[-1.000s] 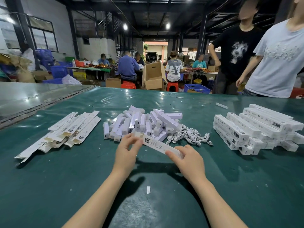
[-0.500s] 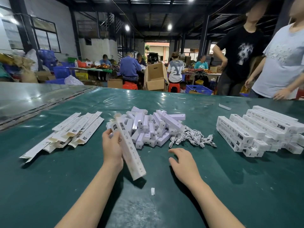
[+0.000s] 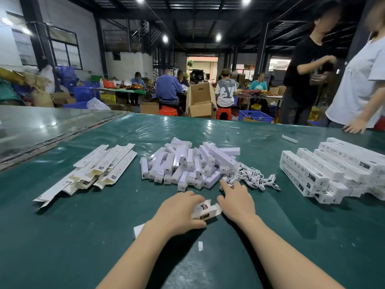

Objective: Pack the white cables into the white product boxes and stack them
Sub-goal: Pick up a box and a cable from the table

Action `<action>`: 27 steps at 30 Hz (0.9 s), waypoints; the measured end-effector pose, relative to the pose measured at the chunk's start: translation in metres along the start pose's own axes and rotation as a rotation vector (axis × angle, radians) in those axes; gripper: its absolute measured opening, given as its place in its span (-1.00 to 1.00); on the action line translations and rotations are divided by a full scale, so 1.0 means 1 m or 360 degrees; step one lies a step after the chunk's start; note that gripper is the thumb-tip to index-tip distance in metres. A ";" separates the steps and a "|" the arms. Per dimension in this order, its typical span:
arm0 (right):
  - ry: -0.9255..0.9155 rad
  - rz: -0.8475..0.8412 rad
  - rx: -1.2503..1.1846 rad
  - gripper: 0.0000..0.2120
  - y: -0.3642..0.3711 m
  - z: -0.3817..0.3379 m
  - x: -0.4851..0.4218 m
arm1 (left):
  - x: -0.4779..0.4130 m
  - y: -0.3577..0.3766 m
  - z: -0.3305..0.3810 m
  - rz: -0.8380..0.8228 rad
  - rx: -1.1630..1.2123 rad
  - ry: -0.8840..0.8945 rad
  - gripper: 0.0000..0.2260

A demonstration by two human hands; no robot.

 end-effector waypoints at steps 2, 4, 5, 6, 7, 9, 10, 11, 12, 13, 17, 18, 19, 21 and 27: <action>0.0027 0.0060 0.0044 -0.60 -0.001 0.003 -0.003 | -0.002 0.001 0.004 -0.0011 -0.0066 0.0034 -0.62; 0.0018 0.0125 0.0047 -0.66 -0.004 0.006 -0.004 | -0.003 0.005 0.007 -0.0021 -0.0066 0.0054 -0.61; -0.0007 0.0153 0.0018 -0.69 -0.007 0.007 -0.003 | -0.003 0.007 0.008 -0.0026 -0.0040 0.0060 -0.57; -0.0037 0.0171 -0.0030 -0.70 -0.009 0.008 -0.002 | -0.004 0.008 0.009 -0.0030 -0.0026 0.0072 -0.54; -0.0070 0.0178 -0.0082 -0.72 -0.011 0.007 -0.001 | -0.004 0.009 0.012 -0.0041 -0.0027 0.0092 -0.53; -0.0156 0.0164 -0.0159 -0.77 -0.013 0.003 0.002 | -0.004 0.011 0.017 -0.0043 -0.0008 0.0141 -0.54; -0.0203 0.0132 -0.0186 -0.79 -0.013 -0.001 0.004 | -0.004 0.011 0.019 -0.0033 0.0020 0.0158 -0.53; -0.0246 0.0090 -0.0216 -0.81 -0.012 -0.005 0.007 | -0.004 0.010 0.020 -0.0023 0.0053 0.0170 -0.53; -0.0286 0.0050 -0.0249 -0.84 -0.012 -0.007 0.009 | -0.004 0.009 0.021 -0.0013 0.0084 0.0181 -0.52; -0.0327 0.0022 -0.0282 -0.86 -0.012 -0.009 0.012 | -0.004 0.009 0.022 -0.0006 0.0104 0.0195 -0.52; -0.0493 -0.0098 -0.0376 -0.92 -0.012 -0.011 0.026 | -0.006 0.012 0.030 -0.0022 0.0115 0.0291 -0.52; -0.0527 -0.0122 -0.0381 -0.93 -0.010 -0.011 0.030 | -0.006 0.012 0.032 -0.0029 0.0116 0.0313 -0.51; -0.0556 -0.0126 -0.0376 -0.91 -0.010 -0.010 0.033 | -0.006 0.013 0.033 -0.0036 0.0121 0.0320 -0.51; -0.0564 -0.0079 -0.0410 -0.88 -0.012 -0.007 0.036 | -0.006 0.013 0.033 -0.0040 0.0127 0.0308 -0.52; -0.0335 -0.0101 -0.0842 -0.91 -0.023 0.020 0.032 | -0.004 0.009 0.023 0.0043 0.0099 0.0199 -0.53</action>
Point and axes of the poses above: each hand's wrist, its own x-axis away from the middle knuckle, its own y-axis out of the palm, z = x × y, the point moved 10 cm from there along -x, towards the middle knuckle, and after that the axes turned 10 degrees about y, right-handed, at the moved point
